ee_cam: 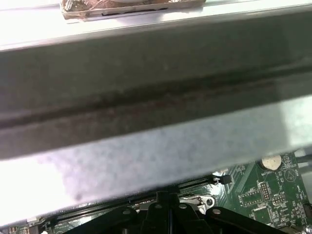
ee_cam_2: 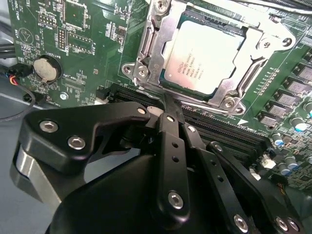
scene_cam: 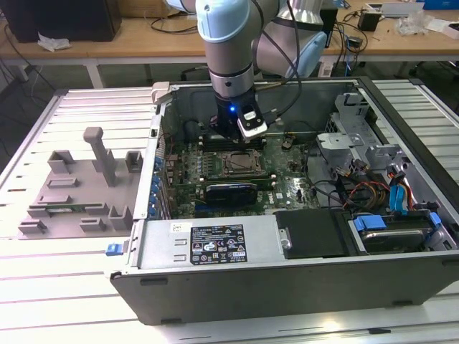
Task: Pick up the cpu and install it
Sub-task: 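Install the first cpu locking lever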
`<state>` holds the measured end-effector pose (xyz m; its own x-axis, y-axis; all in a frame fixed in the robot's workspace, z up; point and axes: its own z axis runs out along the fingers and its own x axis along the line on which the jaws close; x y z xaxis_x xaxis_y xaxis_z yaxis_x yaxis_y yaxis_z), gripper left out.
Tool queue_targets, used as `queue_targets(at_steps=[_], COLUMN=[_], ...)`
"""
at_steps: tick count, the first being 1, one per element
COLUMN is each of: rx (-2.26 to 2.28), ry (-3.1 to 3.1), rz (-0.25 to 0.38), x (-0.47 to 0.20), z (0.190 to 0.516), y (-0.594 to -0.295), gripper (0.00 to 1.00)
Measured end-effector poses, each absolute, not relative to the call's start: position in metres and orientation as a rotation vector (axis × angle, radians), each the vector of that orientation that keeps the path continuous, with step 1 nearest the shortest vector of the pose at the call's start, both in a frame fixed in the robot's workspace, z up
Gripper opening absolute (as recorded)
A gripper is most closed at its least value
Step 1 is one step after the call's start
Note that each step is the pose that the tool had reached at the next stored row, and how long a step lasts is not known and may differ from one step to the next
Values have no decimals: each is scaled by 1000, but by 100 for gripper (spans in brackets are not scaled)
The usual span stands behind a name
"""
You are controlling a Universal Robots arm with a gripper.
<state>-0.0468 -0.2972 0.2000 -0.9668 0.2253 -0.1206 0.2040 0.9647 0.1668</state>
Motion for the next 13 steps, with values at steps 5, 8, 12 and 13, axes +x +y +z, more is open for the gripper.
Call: queue_targets(at_steps=[5,8,12,13], rx=[327,330,335,335], ry=[2976,2975,2955,2952], rz=[231,226,226,226], x=[-47,-47,-49,-50], z=[204,206,207,206], y=[-297,-297,-295,-295], gripper=[11,11,11,11])
